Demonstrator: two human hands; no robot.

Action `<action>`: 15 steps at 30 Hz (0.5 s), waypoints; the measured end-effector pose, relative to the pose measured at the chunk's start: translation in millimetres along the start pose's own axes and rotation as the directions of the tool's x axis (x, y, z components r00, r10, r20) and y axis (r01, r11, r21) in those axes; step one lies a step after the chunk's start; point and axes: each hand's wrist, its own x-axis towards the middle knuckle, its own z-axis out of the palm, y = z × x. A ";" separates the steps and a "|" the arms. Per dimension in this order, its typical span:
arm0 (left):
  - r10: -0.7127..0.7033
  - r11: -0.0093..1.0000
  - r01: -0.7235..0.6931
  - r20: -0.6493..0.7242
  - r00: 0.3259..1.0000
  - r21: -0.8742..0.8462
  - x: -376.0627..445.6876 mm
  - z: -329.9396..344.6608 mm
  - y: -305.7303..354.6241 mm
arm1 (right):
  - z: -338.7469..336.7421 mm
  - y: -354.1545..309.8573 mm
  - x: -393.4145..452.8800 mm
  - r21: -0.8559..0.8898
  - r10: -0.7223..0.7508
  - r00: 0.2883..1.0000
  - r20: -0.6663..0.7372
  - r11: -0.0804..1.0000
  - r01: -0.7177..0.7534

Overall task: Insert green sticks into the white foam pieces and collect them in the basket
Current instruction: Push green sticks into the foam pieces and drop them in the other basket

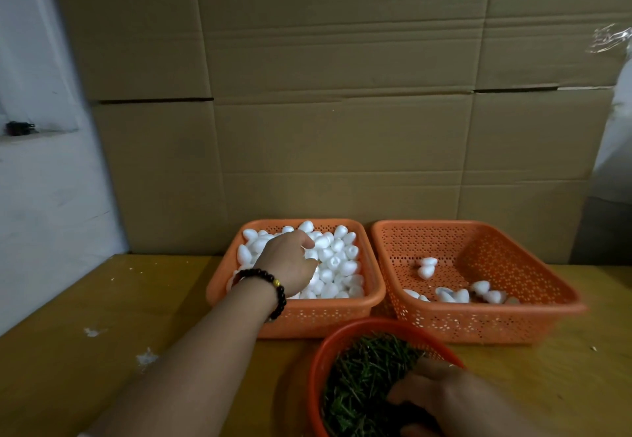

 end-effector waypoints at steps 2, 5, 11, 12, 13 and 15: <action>-0.034 0.983 0.020 0.070 0.997 0.180 9.5 4.4 -2.9 | 2.4 2.2 1.5 0.009 -0.022 1.000 0.015 1.000 0.022; -0.102 0.959 0.049 0.178 0.979 0.280 14.7 9.0 -4.6 | 9.7 4.2 2.6 -0.014 -0.058 0.998 0.033 0.998 0.058; -0.087 0.935 -0.021 0.288 0.954 0.353 16.2 9.9 5.1 | 19.4 8.5 5.7 0.011 -0.109 0.993 0.041 0.994 0.108; -0.084 0.926 -0.035 0.296 0.951 0.375 15.8 10.0 7.0 | 20.2 9.2 5.7 0.029 -0.112 0.993 0.030 0.993 0.111; -0.084 0.914 -0.046 0.298 0.951 0.402 15.5 10.4 8.5 | 20.1 9.2 5.6 0.055 -0.112 0.993 0.022 0.992 0.111; -0.084 0.893 -0.059 0.294 0.952 0.446 15.8 12.1 10.3 | 18.6 8.1 5.4 0.097 -0.108 0.994 -0.003 0.989 0.108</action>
